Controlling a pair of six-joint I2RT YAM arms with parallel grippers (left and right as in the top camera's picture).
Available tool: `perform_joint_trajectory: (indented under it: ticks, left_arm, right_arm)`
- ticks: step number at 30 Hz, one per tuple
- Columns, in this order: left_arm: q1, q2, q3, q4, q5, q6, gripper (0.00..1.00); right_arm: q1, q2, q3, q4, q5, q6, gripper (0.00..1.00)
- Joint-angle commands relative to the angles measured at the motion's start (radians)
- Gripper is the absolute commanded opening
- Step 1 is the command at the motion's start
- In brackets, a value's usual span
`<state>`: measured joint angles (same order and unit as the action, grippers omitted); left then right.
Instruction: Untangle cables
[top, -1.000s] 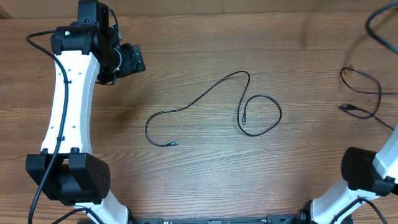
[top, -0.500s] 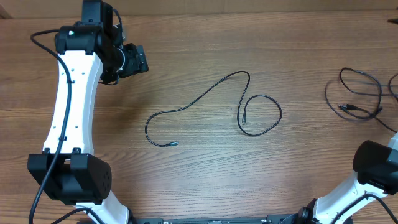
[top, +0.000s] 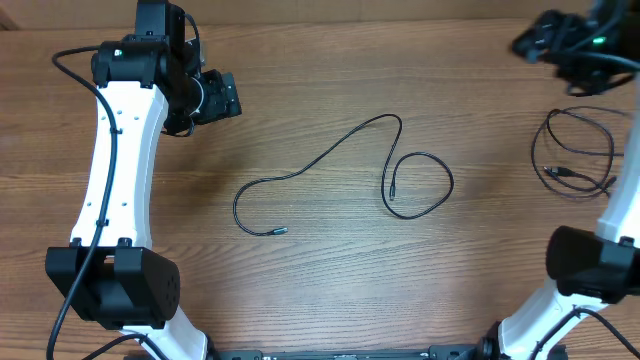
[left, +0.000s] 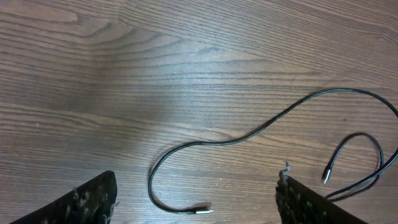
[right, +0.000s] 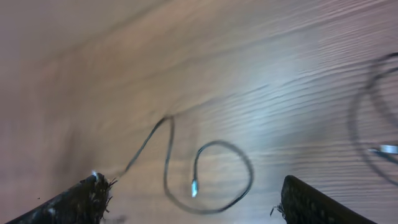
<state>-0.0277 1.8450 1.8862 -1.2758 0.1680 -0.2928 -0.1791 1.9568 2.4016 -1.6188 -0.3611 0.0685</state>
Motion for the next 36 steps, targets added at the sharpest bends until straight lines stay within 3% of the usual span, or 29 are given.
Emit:
perform_joint_trajectory:
  ticks: [1,12,15,18,22,23,25,31,36]
  left_arm:
    - [-0.006,-0.04,0.02,0.0,-0.014,0.009,0.82]
    - [-0.006,-0.04,0.02,0.0,-0.014,0.009,0.83]
    - [-0.006,-0.04,0.02,-0.004,-0.014,0.017,0.85]
    - [-0.008,-0.04,0.02,-0.027,-0.027,0.121,0.85]
    - [-0.008,-0.04,-0.005,-0.106,-0.247,0.165,0.88]
    - [-0.007,-0.04,-0.016,-0.124,-0.309,0.155,0.88]
    - [-0.006,-0.04,-0.034,-0.155,-0.379,0.128,0.89]
    - [-0.006,-0.04,-0.045,-0.191,-0.343,0.09,0.9]
    - [-0.006,-0.04,-0.045,-0.189,-0.323,0.09,0.9]
  right_arm:
    - [0.071,0.009,-0.104,0.019,0.002,-0.047,0.87]
    - [0.29,0.01,-0.649,0.367,0.002,-0.008,0.82]
    - [0.331,0.01,-0.773,0.507,0.016,0.056,0.69]
    - [0.357,0.01,-0.881,0.648,0.056,0.151,0.66]
    - [0.37,0.01,-0.98,0.809,0.095,0.245,0.52]
    - [0.371,0.01,-0.986,0.834,0.095,0.254,0.41]
    - [0.37,0.009,-0.986,0.87,0.095,0.254,0.07]
    - [0.334,-0.006,-0.871,0.811,0.177,0.234,0.04]
    - [0.22,-0.046,-0.589,0.624,0.335,0.234,0.04]
